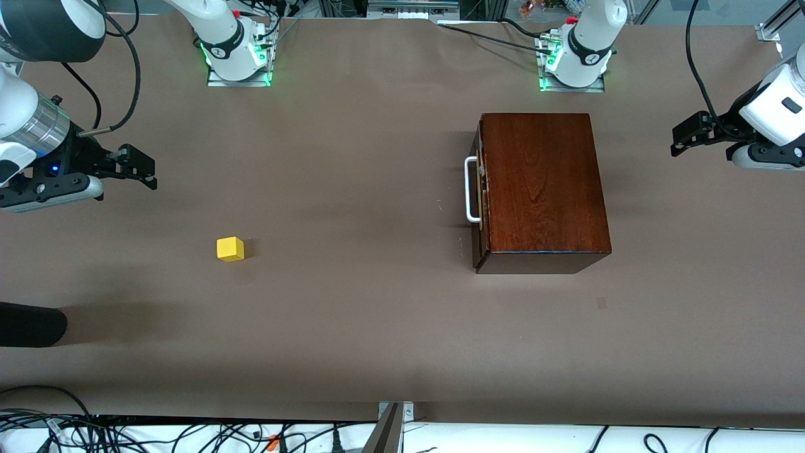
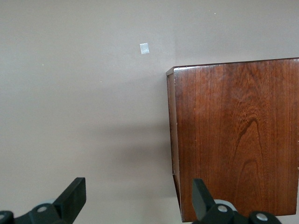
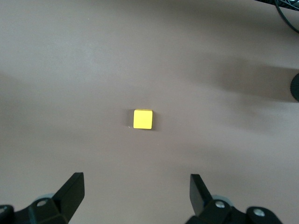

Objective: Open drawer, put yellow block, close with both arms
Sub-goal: 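Reach the left gripper to the white drawer handle of the wooden box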

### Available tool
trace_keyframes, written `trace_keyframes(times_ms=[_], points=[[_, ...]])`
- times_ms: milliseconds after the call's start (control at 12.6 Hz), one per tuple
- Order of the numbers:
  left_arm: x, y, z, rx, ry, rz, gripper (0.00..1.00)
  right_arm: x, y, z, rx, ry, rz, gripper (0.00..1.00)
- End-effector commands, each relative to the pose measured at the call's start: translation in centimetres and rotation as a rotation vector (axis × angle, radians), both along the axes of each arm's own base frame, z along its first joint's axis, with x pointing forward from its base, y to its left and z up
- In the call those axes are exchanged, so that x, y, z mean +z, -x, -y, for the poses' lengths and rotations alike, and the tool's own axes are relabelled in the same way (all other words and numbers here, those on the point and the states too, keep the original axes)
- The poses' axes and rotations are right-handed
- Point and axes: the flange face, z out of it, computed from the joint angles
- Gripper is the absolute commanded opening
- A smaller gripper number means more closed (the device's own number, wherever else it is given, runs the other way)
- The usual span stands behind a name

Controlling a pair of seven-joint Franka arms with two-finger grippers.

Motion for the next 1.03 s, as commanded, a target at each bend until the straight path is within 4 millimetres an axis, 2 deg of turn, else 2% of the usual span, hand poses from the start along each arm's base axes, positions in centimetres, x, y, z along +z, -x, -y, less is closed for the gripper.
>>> trace_keyframes(times_ms=[0,398,716,955], points=[[0.6,-0.2,0.4,-0.003,0.01,-0.006,1.0,0.5,0.0,0.1,0.003,-0.009,-0.008,1.0],[0.3,-0.2,0.2,0.003,0.009,-0.026,1.0,0.5,0.0,0.2,0.002,-0.009,-0.008,1.0],[0.4,-0.9,1.0,-0.012,0.016,-0.071,1.0,0.4,-0.1,0.2,0.002,-0.009,-0.01,1.0],[-0.9,-0.7,4.2,-0.083,0.008,-0.144,1.0,0.4,-0.1,0.3,0.0,-0.009,-0.01,1.0]])
